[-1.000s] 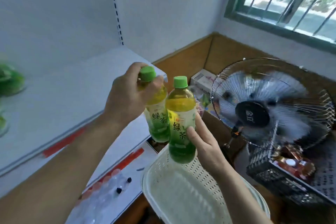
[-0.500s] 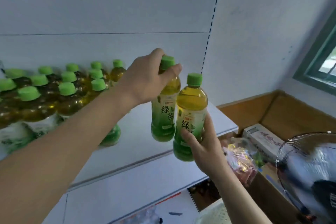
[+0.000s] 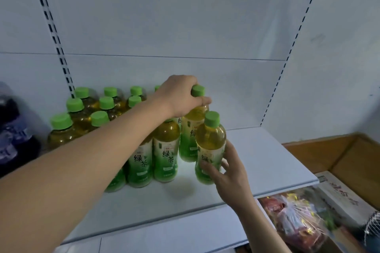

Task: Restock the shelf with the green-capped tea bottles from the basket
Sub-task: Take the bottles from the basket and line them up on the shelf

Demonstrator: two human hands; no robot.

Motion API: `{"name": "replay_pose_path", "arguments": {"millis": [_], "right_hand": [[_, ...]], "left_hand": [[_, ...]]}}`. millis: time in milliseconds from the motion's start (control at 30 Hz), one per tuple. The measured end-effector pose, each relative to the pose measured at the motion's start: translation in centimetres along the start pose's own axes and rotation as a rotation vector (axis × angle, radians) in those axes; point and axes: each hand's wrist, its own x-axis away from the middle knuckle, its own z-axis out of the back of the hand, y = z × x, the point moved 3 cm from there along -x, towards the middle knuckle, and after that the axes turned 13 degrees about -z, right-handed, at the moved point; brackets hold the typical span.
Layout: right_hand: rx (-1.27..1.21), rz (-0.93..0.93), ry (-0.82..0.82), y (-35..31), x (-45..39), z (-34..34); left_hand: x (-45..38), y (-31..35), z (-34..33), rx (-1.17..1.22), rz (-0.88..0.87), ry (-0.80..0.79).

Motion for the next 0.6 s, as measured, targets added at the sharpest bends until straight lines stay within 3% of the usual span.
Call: {"name": "replay_pose_path", "arguments": {"millis": [367, 600], "right_hand": [[-0.044, 0.001, -0.155, 2.5, -5.1, -3.0], [0.147, 0.044, -0.142, 4.0, -5.8, -3.7]], "left_hand": [[-2.5, -3.9, -1.4, -0.290, 0.104, -0.189], [-3.3, -4.9, -1.9, -0.446, 0.113, -0.255]]}}
